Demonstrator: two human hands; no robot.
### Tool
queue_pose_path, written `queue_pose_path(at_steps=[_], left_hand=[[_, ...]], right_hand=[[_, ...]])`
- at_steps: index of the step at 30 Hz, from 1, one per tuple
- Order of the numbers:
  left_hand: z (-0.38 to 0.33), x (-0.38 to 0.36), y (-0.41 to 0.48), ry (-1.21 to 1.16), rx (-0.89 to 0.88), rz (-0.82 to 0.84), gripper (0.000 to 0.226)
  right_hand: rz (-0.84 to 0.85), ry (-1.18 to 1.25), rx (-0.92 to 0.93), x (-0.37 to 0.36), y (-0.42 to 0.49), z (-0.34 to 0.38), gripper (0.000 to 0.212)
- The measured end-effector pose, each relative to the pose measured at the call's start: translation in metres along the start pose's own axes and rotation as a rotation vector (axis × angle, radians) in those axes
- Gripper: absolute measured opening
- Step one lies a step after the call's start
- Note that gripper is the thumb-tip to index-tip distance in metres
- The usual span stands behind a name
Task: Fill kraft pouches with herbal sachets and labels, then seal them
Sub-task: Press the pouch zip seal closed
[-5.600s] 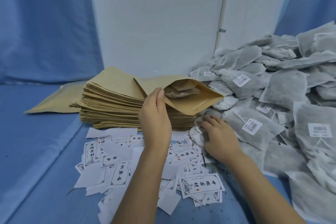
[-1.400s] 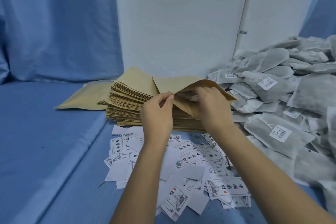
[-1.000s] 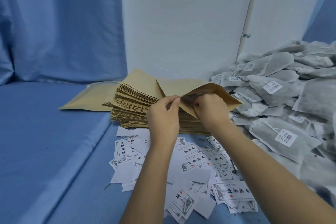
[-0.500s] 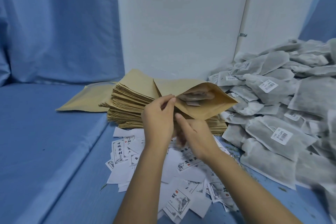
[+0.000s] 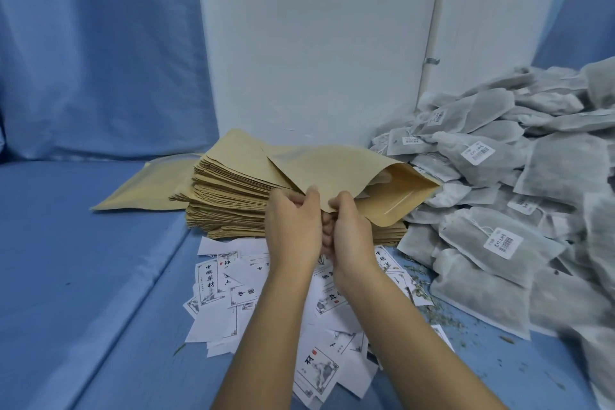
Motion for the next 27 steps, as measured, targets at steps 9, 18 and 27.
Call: queue_pose_path(at_steps=[9, 18, 27], left_hand=[[0.010, -0.027, -0.016, -0.465, 0.326, 0.291, 0.034], [0.016, -0.035, -0.013, -0.434, 0.275, 0.377, 0.034], [0.024, -0.041, -0.015, -0.517, 0.382, 0.380, 0.027]], right_hand=[[0.056, 0.074, -0.099, 0.000, 0.002, -0.010, 0.020], [-0.022, -0.005, 0.109, 0.014, 0.004, 0.010, 0.029], [0.008, 0.042, 0.069, 0.013, 0.002, 0.012, 0.032]])
Point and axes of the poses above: each hand's wrist, its own y-axis towards the middle knuckle, its own x-axis out of the back of the hand, z = x × y, the point moved 9 cm from there along y, towards the middle knuckle, and after that the axes turned 7 degrees about -x, right-handed, at the moved point
